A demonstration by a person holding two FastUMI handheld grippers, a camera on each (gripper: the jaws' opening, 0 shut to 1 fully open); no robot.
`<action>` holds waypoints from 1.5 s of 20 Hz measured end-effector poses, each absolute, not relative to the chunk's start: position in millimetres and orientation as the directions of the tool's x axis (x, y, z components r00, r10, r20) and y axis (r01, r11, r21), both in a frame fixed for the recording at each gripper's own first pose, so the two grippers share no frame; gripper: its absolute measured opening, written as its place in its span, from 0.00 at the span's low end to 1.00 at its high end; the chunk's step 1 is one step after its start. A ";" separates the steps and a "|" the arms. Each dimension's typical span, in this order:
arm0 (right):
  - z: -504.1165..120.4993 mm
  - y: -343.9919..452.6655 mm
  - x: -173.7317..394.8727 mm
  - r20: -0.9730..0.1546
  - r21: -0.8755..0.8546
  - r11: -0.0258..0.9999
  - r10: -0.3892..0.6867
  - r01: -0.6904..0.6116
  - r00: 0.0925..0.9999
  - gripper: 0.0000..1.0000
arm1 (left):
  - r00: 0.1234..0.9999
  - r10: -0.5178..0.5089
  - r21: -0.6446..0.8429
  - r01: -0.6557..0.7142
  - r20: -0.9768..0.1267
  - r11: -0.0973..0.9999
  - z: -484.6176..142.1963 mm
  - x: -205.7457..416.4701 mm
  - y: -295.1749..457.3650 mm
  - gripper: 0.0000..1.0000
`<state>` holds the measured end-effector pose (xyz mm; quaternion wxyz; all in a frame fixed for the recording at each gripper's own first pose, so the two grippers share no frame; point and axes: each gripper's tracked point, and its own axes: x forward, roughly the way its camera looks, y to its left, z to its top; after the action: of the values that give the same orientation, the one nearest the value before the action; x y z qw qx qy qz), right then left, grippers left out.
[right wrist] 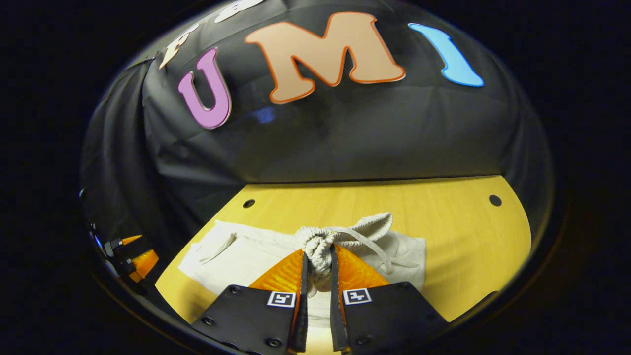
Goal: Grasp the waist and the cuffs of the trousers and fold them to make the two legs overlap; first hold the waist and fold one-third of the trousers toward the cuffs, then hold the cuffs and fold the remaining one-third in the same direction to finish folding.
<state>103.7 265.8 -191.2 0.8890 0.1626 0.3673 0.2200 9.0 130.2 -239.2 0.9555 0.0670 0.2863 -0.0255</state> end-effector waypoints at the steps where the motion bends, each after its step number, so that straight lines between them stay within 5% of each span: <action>1: -200.9 279.7 93.9 -0.598 0.432 0.853 0.514 -0.293 0.615 0.21 | 0.832 -0.009 0.114 0.087 -0.555 0.990 -241.7 8.3 135.2 0.96; 5: -235.7 306.2 78.1 -0.664 0.333 0.860 0.505 -0.386 0.552 0.15 | 0.821 -0.005 0.113 0.084 -0.570 0.990 -253.6 3.9 157.5 0.96; 8: -250.3 316.5 79.7 -0.702 0.250 0.853 0.485 -0.457 0.522 0.25 | 0.811 0.003 0.109 0.075 -0.585 0.991 -263.2 2.3 174.2 0.96; 9: -248.6 317.1 78.9 -0.702 0.227 0.844 0.487 -0.485 0.520 0.19 | 0.807 0.004 0.104 0.071 -0.590 0.992 -266.8 2.0 179.6 0.96; 12: -242.9 323.2 65.3 -0.677 0.285 0.764 0.588 -0.578 0.443 0.41 | 0.798 0.004 0.089 0.062 -0.602 0.994 -282.2 3.8 193.5 0.96; 15: -232.4 305.5 63.2 -0.655 0.322 0.747 0.620 -0.582 0.433 0.97 | 0.789 -0.012 0.057 0.060 -0.614 0.997 -294.7 9.5 203.1 0.96; 24: -162.1 197.7 81.4 -0.635 0.334 0.832 0.546 -0.444 0.546 0.99 | 0.703 -0.094 -0.119 0.014 -0.705 0.993 -368.4 24.8 234.2 0.97; 30: -178.5 148.8 73.5 -0.672 0.298 0.873 0.480 -0.387 0.564 0.98 | 0.653 -0.128 -0.207 -0.045 -0.746 0.977 -412.2 30.2 254.7 0.95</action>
<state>73.5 148.8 -178.5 0.8823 0.0584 0.3973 0.2456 30.2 254.7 -412.2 0.9032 -0.1042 0.4157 -0.0228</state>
